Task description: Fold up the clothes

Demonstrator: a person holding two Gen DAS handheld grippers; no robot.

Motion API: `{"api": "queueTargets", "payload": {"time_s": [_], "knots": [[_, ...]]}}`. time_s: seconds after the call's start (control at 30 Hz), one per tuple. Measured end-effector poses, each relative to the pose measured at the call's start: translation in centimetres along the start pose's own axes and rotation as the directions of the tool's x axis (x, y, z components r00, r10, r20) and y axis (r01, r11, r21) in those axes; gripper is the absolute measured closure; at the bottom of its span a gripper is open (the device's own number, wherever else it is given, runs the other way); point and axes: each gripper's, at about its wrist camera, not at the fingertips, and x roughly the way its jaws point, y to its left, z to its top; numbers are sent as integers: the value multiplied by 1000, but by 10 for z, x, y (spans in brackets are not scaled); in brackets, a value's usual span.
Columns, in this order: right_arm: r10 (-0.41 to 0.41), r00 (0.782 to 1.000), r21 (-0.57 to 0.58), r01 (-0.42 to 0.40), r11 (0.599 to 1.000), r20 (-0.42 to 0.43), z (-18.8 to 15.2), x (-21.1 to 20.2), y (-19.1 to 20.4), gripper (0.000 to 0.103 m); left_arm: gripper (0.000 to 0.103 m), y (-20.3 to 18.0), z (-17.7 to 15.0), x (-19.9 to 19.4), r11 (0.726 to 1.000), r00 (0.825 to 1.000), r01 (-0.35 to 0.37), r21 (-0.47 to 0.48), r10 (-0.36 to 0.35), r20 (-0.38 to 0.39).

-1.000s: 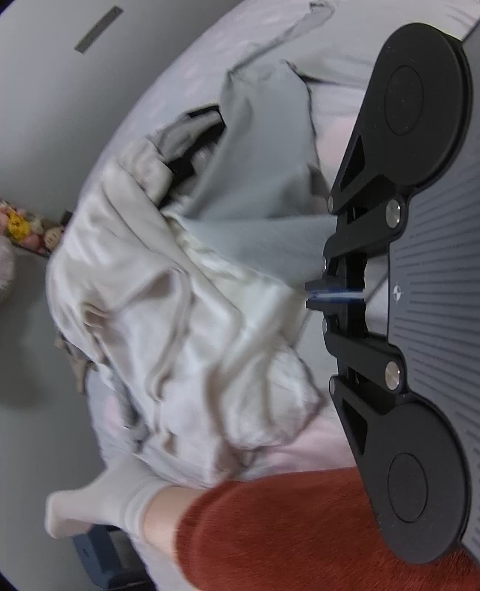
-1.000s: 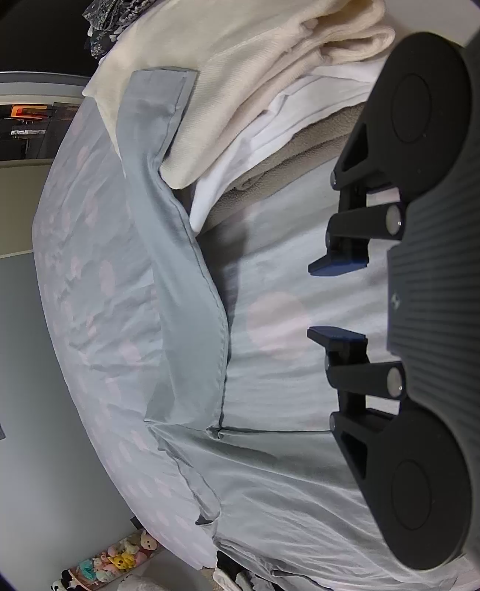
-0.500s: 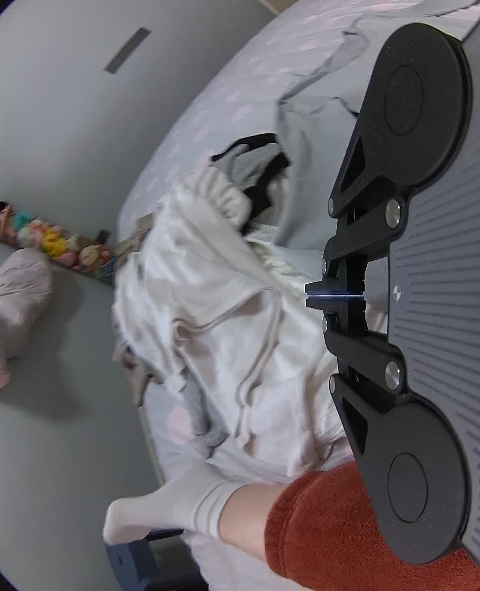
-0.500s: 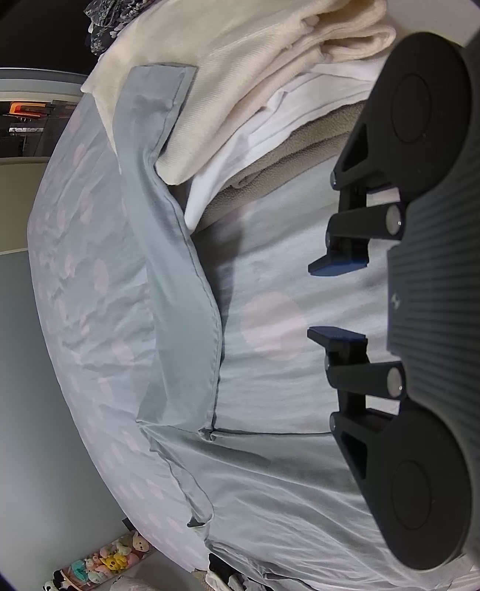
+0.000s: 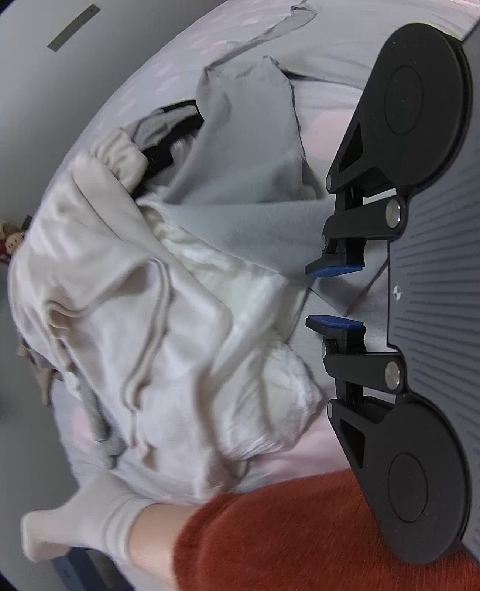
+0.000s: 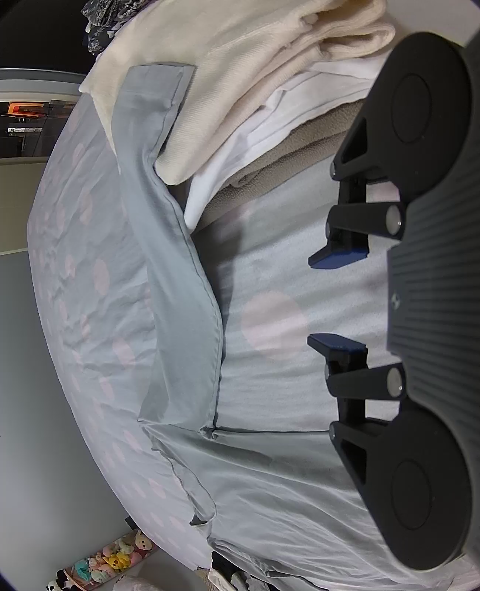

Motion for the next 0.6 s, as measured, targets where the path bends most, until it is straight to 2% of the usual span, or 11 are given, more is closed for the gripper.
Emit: {"api": "queueTargets", "payload": {"time_s": [0.17, 0.2, 0.23, 0.27, 0.43, 0.6], "knots": [[-1, 1000, 0, 1, 1000, -1, 0, 1, 0, 61, 83, -2, -7, 3, 1000, 1000, -24, 1, 24, 13], [-1, 1000, 0, 1, 1000, -2, 0, 2, 1, 60, 86, -2, -8, 2, 1000, 999, -28, -1, 28, 16], [-2, 1000, -1, 2, 1000, -2, 1, 2, 1, 60, 97, -3, -8, 1, 1000, 999, -26, -3, 26, 21], [-2, 1000, -1, 2, 1000, -3, 1, 2, 1, 60, 100, -3, -8, -1, 1000, 999, -22, -5, 22, 28], [-3, 1000, -1, 3, 1000, -4, 1, 2, 0, 60, 102, -7, -3, -24, 1000, 995, 10, -4, -9, 102], [-8, 1000, -11, 8, 1000, -10, 1, 2, 1, 60, 102, -13, 19, -60, 999, 979, 38, 22, -42, 200]]}}
